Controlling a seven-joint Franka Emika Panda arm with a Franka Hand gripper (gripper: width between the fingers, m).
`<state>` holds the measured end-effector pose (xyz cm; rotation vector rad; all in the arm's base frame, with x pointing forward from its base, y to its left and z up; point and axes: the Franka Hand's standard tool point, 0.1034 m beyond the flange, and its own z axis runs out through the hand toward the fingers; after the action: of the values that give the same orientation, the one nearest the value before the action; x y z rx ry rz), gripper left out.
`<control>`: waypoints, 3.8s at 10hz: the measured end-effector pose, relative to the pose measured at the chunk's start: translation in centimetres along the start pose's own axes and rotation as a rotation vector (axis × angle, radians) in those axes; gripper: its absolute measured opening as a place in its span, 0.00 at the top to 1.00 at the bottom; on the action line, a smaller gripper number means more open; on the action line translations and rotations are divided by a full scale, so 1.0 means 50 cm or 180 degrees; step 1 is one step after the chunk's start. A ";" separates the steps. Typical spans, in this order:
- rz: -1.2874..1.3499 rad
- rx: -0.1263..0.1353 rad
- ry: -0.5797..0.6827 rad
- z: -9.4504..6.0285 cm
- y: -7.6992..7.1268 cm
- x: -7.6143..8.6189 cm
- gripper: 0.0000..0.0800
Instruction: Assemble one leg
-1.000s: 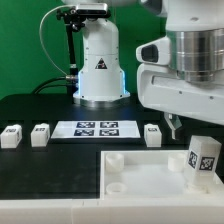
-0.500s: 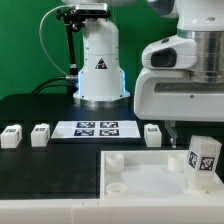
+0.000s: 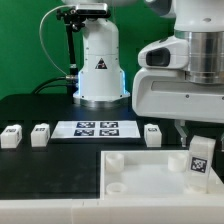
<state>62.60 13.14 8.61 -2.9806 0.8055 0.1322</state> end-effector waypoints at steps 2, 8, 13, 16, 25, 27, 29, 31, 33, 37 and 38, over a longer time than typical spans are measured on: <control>0.0827 0.0145 -0.0057 -0.002 0.003 0.011 0.63; 0.2482 0.0556 -0.0343 0.004 -0.011 0.016 0.49; 0.0300 0.0281 -0.0234 -0.002 0.007 0.010 0.19; -0.1270 0.0291 -0.0032 0.000 0.016 0.033 0.19; 0.0150 0.0382 0.0157 0.015 0.019 0.057 0.63; 0.1422 0.0467 0.0111 0.017 0.025 0.057 0.63; 0.2832 0.0568 -0.0078 0.018 0.030 0.055 0.63; 0.2943 0.0556 -0.0097 0.019 0.031 0.054 0.63; 0.2840 0.0554 -0.0092 0.020 0.028 0.050 0.51; 0.0903 0.0517 0.0112 0.027 0.003 0.034 0.20; 0.0511 0.0508 0.0143 0.028 0.003 0.034 0.19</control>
Offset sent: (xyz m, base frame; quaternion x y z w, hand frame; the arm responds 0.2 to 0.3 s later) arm 0.0048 -0.0063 -0.0134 0.0641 -0.0230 0.3916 0.9176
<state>63.90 12.24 7.07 -2.7778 1.0094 0.0067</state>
